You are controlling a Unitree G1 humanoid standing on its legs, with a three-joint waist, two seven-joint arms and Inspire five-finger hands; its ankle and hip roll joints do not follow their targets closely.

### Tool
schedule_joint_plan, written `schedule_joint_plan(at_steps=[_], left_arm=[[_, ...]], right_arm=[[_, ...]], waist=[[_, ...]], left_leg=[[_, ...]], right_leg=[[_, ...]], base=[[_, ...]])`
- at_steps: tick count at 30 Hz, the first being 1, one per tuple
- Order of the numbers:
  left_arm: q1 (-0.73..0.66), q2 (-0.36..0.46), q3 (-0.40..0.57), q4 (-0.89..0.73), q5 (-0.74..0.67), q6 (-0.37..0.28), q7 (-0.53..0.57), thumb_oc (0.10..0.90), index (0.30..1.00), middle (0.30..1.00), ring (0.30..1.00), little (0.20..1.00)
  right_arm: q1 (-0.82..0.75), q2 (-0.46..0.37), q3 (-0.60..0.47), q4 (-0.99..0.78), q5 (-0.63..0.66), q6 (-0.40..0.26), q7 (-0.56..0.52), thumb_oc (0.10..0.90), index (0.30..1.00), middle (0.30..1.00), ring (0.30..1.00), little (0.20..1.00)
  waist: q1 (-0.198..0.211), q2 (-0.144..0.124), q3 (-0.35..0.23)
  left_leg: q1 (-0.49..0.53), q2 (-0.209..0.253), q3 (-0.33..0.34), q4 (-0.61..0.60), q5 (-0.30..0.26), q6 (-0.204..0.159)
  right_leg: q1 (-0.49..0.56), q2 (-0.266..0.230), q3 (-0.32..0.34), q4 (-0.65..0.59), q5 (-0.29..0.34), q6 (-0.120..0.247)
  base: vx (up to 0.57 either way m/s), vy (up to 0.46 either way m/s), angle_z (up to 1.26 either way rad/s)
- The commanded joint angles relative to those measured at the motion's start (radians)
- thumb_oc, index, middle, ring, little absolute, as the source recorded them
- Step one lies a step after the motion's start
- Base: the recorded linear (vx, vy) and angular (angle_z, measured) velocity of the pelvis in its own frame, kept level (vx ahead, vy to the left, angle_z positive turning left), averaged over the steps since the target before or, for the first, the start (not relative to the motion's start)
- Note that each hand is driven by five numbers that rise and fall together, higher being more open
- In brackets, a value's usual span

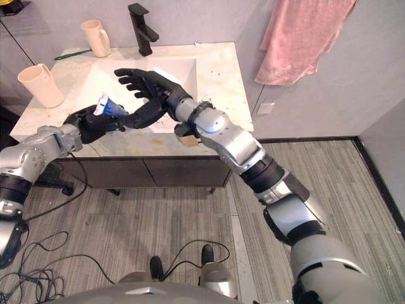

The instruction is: Organize the bathroom.

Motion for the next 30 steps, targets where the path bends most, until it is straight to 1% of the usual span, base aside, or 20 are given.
schedule_joint_plan(at_steps=[1, 2, 4, 8, 12, 16, 22, 23, 24, 25, 30], left_arm=[[-0.084, 0.009, 0.047, -0.092, -0.115, -0.048, -0.052, 0.4, 0.3, 0.3, 0.3, 0.3], [-0.084, 0.009, 0.047, -0.092, -0.115, -0.048, -0.052, 0.4, 0.3, 0.3, 0.3, 0.3], [-0.056, -0.008, 0.036, -0.156, -0.144, -0.03, -0.052, 0.4, 0.3, 0.3, 0.3, 0.3], [-0.032, -0.012, 0.042, -0.204, -0.137, -0.017, -0.031, 0.4, 0.3, 0.3, 0.3, 0.3], [-0.028, -0.01, 0.044, -0.207, -0.137, -0.005, -0.02, 0.4, 0.3, 0.3, 0.3, 0.3], [-0.036, -0.009, 0.039, -0.196, -0.124, -0.007, 0.003, 0.4, 0.3, 0.3, 0.3, 0.3], [-0.031, -0.001, 0.048, -0.186, -0.11, -0.009, -0.002, 0.4, 0.3, 0.3, 0.3, 0.3], [-0.033, -0.001, 0.047, -0.183, -0.112, -0.011, -0.003, 0.4, 0.3, 0.3, 0.3, 0.3], [-0.034, 0.0, 0.048, -0.181, -0.112, -0.01, -0.003, 0.4, 0.3, 0.3, 0.3, 0.3], [-0.035, 0.0, 0.049, -0.18, -0.114, -0.008, -0.003, 0.4, 0.3, 0.3, 0.3, 0.3], [-0.029, -0.002, 0.055, -0.19, -0.118, -0.004, 0.004, 0.4, 0.3, 0.3, 0.3, 0.3]], right_arm=[[-0.109, 0.055, -0.022, -0.047, 0.026, -0.128, -0.005, 0.8, 0.9, 0.9, 0.9, 0.9], [-0.109, 0.055, -0.022, -0.047, 0.026, -0.128, -0.005, 0.8, 0.9, 0.9, 0.9, 0.9], [-0.105, 0.053, -0.022, -0.056, 0.024, -0.126, -0.003, 0.8, 0.9, 0.9, 0.9, 0.9], [-0.099, 0.053, -0.028, -0.063, 0.019, -0.119, -0.003, 0.8, 0.9, 0.9, 0.9, 0.9], [-0.107, 0.053, -0.025, -0.058, 0.019, -0.116, -0.008, 0.8, 0.9, 0.9, 0.9, 0.9], [-0.114, 0.055, -0.02, -0.05, 0.021, -0.119, -0.011, 0.8, 0.9, 0.9, 0.9, 0.9], [-0.111, 0.054, -0.022, -0.044, 0.019, -0.118, -0.014, 0.8, 0.9, 0.9, 0.9, 0.9], [-0.111, 0.055, -0.022, -0.04, 0.017, -0.123, -0.012, 0.596, 0.594, 0.594, 0.594, 0.594], [-0.11, 0.056, -0.023, -0.037, 0.015, -0.126, -0.01, 0.54, 0.509, 0.509, 0.509, 0.509], [-0.112, 0.058, -0.023, -0.035, 0.014, -0.126, -0.007, 0.4, 0.3, 0.3, 0.3, 0.3], [-0.112, 0.058, -0.022, -0.041, 0.022, -0.123, -0.006, 0.4, 0.3, 0.3, 0.3, 0.3]], waist=[[0.012, 0.02, -0.137], [0.012, 0.02, -0.137], [0.013, 0.022, -0.135], [0.016, 0.022, -0.135], [0.018, 0.022, -0.134], [0.018, 0.021, -0.137], [0.022, 0.019, -0.138], [0.022, 0.02, -0.137], [0.022, 0.02, -0.136], [0.023, 0.02, -0.136], [0.024, 0.02, -0.136]], left_leg=[[0.009, 0.087, 0.01, 0.093, -0.096, -0.001], [0.009, 0.087, 0.01, 0.093, -0.096, -0.001], [0.008, 0.086, 0.008, 0.093, -0.092, -0.001], [0.006, 0.084, 0.006, 0.094, -0.091, 0.0], [0.004, 0.084, 0.005, 0.098, -0.089, -0.001], [0.001, 0.082, 0.003, 0.101, -0.088, 0.0], [0.002, 0.083, 0.002, 0.101, -0.088, 0.0], [0.002, 0.083, 0.002, 0.102, -0.089, 0.0], [0.002, 0.083, 0.002, 0.102, -0.089, 0.0], [0.002, 0.083, 0.002, 0.103, -0.09, 0.0], [0.0, 0.081, 0.001, 0.106, -0.094, 0.001]], right_leg=[[-0.015, -0.036, 0.074, -0.008, -0.121, 0.053], [-0.015, -0.036, 0.074, -0.008, -0.121, 0.053], [-0.014, -0.035, 0.075, -0.008, -0.121, 0.051], [-0.014, -0.036, 0.075, -0.008, -0.12, 0.051], [-0.013, -0.036, 0.073, -0.008, -0.12, 0.05], [-0.014, -0.036, 0.073, -0.008, -0.12, 0.05], [-0.012, -0.037, 0.069, -0.008, -0.121, 0.051], [-0.012, -0.038, 0.068, -0.008, -0.12, 0.051], [-0.011, -0.038, 0.068, -0.008, -0.12, 0.051], [-0.011, -0.038, 0.068, -0.008, -0.12, 0.051], [-0.011, -0.038, 0.069, -0.008, -0.12, 0.051]], base=[[0.0, 0.0, 0.0], [0.0, 0.0, 0.0], [0.0, 0.0, 0.0], [0.0, 0.0, 0.0], [0.0, 0.0, 0.0], [0.0, 0.0, 0.0], [0.0, 0.0, 0.0], [0.0, 0.0, 0.0], [0.0, 0.0, 0.0], [0.0, 0.0, 0.0], [0.0, 0.0, 0.0]])
